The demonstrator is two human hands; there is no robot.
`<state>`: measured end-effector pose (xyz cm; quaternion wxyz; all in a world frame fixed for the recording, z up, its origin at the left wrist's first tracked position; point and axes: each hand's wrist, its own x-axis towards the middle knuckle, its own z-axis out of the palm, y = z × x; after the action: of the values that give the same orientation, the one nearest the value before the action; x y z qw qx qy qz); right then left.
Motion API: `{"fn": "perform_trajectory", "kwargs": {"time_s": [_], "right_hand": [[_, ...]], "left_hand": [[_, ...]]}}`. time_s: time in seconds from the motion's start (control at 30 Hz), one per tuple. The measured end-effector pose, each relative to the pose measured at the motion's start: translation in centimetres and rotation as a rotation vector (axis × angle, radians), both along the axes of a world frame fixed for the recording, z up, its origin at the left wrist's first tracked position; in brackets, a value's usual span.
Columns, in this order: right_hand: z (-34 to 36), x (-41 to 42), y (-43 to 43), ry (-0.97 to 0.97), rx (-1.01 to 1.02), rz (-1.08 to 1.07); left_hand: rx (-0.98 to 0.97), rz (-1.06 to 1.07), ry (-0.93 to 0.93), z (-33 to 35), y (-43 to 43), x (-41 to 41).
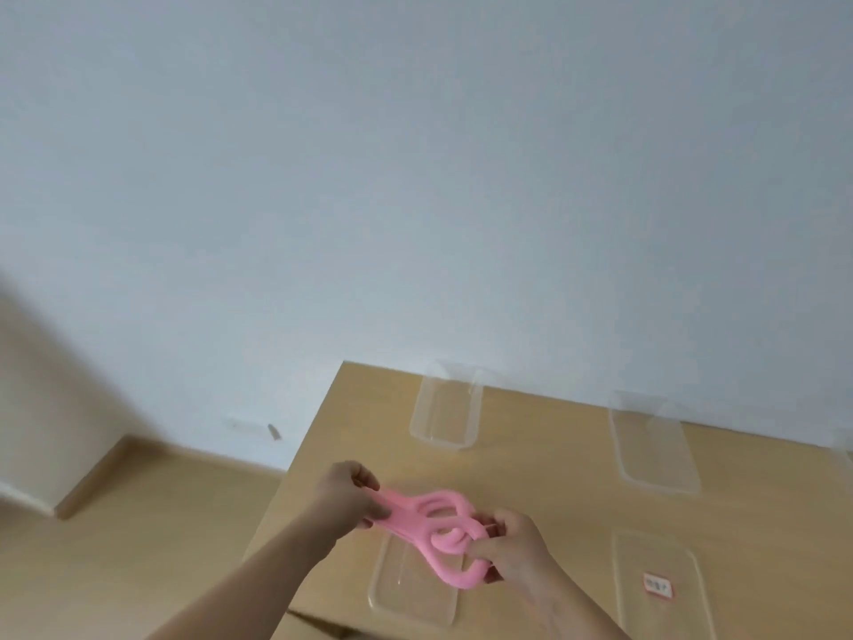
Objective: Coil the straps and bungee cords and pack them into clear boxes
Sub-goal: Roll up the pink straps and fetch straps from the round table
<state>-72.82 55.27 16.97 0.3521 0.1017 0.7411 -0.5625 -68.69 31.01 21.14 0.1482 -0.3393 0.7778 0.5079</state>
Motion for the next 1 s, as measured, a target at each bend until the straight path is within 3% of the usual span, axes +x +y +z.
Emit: {"fn": "perform_trajectory", "kwargs": {"time_s": [0.23, 0.37, 0.43, 0.63, 1.0], "right_hand": [[-2.7, 2.1, -1.5, 0.187, 0.233, 0.025], [-2.0, 3.7, -3.4, 0.600, 0.621, 0.208], [-1.4, 5.3, -5.7, 0.778, 0.684, 0.339], [0.8, 13.5, -17.5, 0.848, 0.617, 0.685], [-0.1, 36.9, -40.7, 0.945, 0.406, 1.274]], "left_hand": [[-0.119, 0.005, 0.048, -4.2, -0.5, 3.0], [-0.229, -0.069, 0.088, -4.2, -2.0, 5.5], [-0.255, -0.089, 0.102, -3.8, -3.6, 7.6], [-0.305, -0.025, 0.122, -3.5, -11.5, 18.8], [-0.398, 0.444, -0.016, -4.9, -27.6, 49.6]]}}
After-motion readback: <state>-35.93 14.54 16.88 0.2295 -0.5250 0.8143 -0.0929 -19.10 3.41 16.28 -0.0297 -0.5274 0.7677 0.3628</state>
